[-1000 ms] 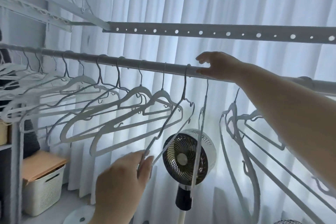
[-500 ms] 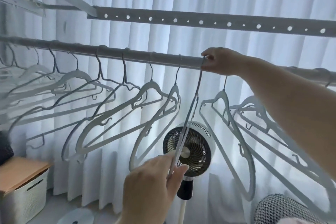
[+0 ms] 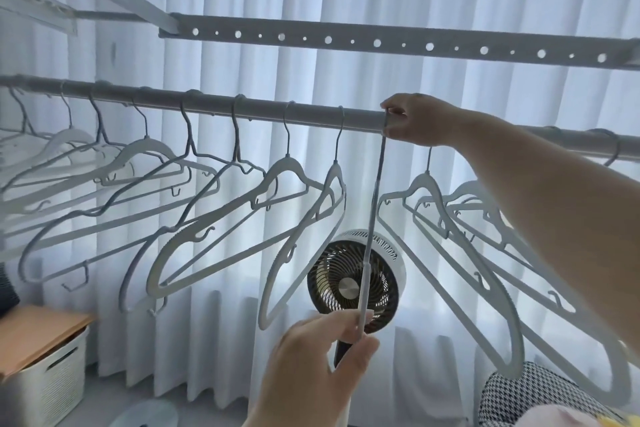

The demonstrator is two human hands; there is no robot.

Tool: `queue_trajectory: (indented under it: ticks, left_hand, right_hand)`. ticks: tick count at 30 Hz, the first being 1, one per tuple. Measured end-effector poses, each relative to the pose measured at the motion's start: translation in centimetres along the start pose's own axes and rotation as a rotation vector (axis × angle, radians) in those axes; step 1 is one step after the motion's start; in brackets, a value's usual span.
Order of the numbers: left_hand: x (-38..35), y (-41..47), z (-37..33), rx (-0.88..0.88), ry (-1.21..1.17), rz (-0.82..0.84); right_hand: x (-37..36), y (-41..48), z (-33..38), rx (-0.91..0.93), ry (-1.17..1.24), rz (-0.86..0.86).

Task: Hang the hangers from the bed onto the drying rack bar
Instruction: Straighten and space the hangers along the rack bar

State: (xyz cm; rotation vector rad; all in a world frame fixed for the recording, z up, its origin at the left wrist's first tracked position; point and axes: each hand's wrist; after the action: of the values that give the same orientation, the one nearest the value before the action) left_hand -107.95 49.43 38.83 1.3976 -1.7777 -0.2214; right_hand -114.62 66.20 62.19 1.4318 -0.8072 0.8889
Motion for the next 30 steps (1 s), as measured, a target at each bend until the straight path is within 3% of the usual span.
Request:
queue_trajectory:
  ticks: [23, 26, 30]
  left_hand:
    - [-0.3, 0.6, -2.0, 0.066, -0.091, -0.001]
    - [0.0, 0.5, -2.1, 0.02, 0.044, -0.105]
    - [1.0, 0.9, -2.4, -0.323, 0.311, -0.429]
  right_hand:
    - [-0.4, 0.5, -0.4, 0.064, 0.037, -0.002]
    - [-0.3, 0.5, -0.6, 0.069, 0.036, -0.002]
    - [-0.3, 0.7, -0.9, 0.077, 0.042, -0.005]
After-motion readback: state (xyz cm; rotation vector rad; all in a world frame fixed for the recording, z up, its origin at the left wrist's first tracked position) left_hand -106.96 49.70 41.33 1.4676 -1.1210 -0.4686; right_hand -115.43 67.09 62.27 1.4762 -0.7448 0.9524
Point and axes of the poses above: each hand's wrist, its own y-axis towards the middle knuckle, its own x-axis out of the back of the hand, z = x × y, and after that the axes turned 5 degrees about z, right-handed
